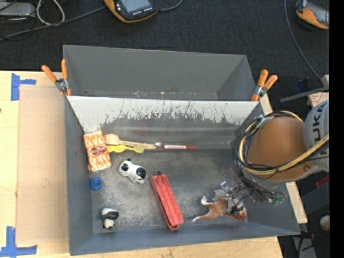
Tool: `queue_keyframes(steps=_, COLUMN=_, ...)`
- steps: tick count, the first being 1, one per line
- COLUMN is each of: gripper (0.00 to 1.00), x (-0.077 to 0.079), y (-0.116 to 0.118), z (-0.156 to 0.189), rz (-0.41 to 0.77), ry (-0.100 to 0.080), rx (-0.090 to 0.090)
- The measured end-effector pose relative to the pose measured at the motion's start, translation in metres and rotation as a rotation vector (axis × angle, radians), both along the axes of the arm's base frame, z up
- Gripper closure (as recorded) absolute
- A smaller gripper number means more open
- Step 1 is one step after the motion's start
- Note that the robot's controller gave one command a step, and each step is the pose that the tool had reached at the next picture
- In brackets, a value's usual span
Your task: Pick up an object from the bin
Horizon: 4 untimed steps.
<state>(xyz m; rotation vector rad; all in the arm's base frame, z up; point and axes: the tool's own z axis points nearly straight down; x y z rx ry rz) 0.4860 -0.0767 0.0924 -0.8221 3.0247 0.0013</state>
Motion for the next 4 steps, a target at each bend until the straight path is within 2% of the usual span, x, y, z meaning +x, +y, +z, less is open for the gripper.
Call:
queue_keyframes(steps=1, gripper=1.00, x=-0.002, y=0.001, z=0.024, rz=-0.001, ry=0.007, rx=0.002)
queue_keyframes(steps=3, gripper=1.00, x=0.000, y=0.000, z=0.063, rz=-0.005, ry=-0.001, rx=0.000)
queue_keyframes(steps=4, gripper=1.00, x=-0.001, y=0.001, z=0.082, rz=-0.006, ry=0.007, rx=0.002)
